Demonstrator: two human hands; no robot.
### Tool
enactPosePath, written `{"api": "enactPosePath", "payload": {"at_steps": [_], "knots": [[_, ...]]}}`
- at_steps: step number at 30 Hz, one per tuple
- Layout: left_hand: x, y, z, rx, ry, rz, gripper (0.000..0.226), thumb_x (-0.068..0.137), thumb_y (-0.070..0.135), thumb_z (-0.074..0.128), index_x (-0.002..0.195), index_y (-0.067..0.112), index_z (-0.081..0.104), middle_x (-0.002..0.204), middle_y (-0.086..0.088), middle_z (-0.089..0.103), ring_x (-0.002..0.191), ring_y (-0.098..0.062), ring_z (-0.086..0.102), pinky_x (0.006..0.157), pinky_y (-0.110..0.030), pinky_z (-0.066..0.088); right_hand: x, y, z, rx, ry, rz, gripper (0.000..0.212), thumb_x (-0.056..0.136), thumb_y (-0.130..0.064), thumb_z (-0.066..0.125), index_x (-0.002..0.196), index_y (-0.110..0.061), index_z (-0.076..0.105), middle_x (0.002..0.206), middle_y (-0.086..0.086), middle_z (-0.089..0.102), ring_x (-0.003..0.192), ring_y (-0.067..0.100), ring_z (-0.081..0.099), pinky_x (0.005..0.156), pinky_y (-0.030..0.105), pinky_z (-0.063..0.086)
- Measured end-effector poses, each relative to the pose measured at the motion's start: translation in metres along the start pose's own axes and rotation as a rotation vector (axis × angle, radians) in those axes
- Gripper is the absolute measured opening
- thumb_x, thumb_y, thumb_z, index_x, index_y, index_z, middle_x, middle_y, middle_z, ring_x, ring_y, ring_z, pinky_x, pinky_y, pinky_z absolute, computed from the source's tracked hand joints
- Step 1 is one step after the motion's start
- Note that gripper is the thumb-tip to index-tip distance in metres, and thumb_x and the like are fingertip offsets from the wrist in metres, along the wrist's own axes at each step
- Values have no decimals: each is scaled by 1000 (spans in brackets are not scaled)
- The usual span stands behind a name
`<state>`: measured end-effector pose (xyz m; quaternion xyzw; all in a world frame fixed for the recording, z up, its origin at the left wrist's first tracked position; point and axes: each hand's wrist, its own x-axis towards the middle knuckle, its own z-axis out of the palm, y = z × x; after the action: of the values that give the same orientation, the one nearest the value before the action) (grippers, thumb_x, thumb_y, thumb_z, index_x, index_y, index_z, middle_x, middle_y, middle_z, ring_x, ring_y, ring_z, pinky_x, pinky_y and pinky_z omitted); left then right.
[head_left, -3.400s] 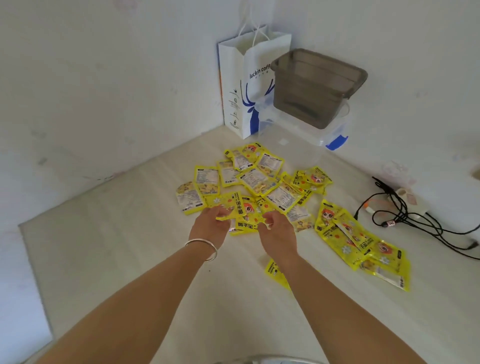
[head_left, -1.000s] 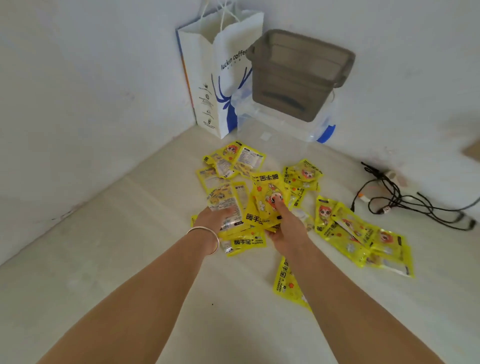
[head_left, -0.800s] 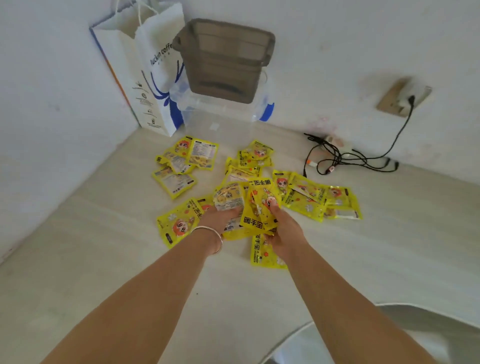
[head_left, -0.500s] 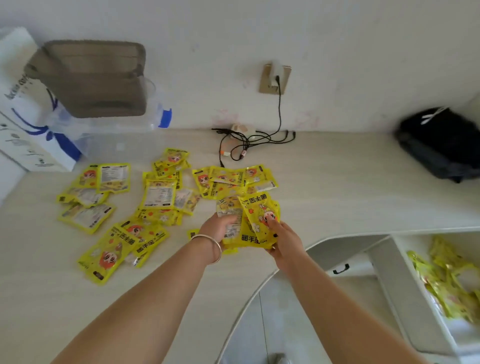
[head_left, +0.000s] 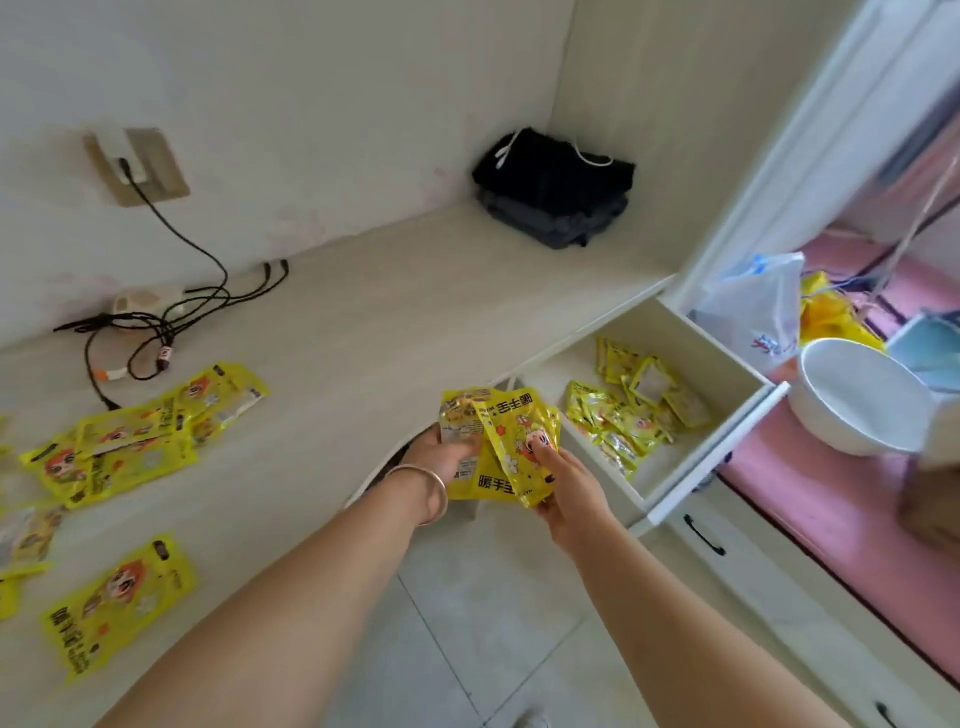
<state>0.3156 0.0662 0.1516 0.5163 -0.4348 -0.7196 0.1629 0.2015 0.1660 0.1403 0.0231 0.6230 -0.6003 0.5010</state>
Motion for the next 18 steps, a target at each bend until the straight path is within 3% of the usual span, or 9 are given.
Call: {"api": "enactPosePath", "payload": {"at_steps": [4, 6, 9, 11, 14, 16, 18], "knots": [[16, 1, 94, 110, -75, -19, 11, 82, 16, 70, 93, 17, 66, 103, -11, 70, 96, -29, 66, 91, -40, 52, 20, -35, -79, 64, 115, -22, 21, 84, -27, 69, 103, -19, 67, 96, 5, 72, 83, 22, 68, 70, 32, 54], [26, 0, 133, 108, -93, -25, 20, 78, 17, 73, 98, 16, 66, 107, -12, 69, 100, -30, 66, 93, -43, 52, 31, -50, -111, 70, 154, -19, 25, 83, -27, 69, 107, -17, 67, 100, 8, 72, 85, 23, 68, 75, 36, 55], [40, -5, 174, 121, -95, -78, 12, 75, 17, 73, 83, 19, 64, 106, -13, 68, 101, -31, 65, 97, -50, 49, 44, -65, -144, 80, 190, -3, 27, 85, -27, 68, 109, -15, 65, 96, 7, 71, 76, 20, 68, 59, 28, 54], [54, -6, 193, 137, -90, -107, 10, 82, 12, 66, 79, 20, 60, 100, -13, 67, 101, -31, 64, 101, -50, 46, 55, -72, -159, 107, 219, 17, 28, 84, -26, 69, 110, -14, 65, 95, 8, 71, 76, 20, 68, 57, 27, 52], [81, -1, 213, 192, -110, -132, 9, 83, 11, 64, 88, 17, 60, 113, -18, 66, 108, -35, 62, 101, -53, 44, 79, -81, -170, 119, 260, 47, 29, 84, -27, 70, 109, -14, 63, 99, 9, 71, 79, 22, 69, 59, 28, 53], [103, 3, 222, 243, -113, -132, 18, 85, 11, 63, 103, 14, 59, 117, -17, 64, 109, -34, 61, 103, -50, 44, 99, -85, -173, 122, 278, 57, 28, 84, -28, 69, 108, -15, 63, 99, 9, 71, 81, 23, 69, 65, 32, 56], [128, 6, 229, 302, -124, -127, 26, 87, 12, 61, 113, 10, 58, 112, -13, 63, 106, -29, 59, 103, -42, 43, 121, -87, -174, 116, 299, 75, 31, 84, -32, 68, 109, -15, 63, 101, 8, 71, 91, 26, 68, 84, 41, 56]]}}
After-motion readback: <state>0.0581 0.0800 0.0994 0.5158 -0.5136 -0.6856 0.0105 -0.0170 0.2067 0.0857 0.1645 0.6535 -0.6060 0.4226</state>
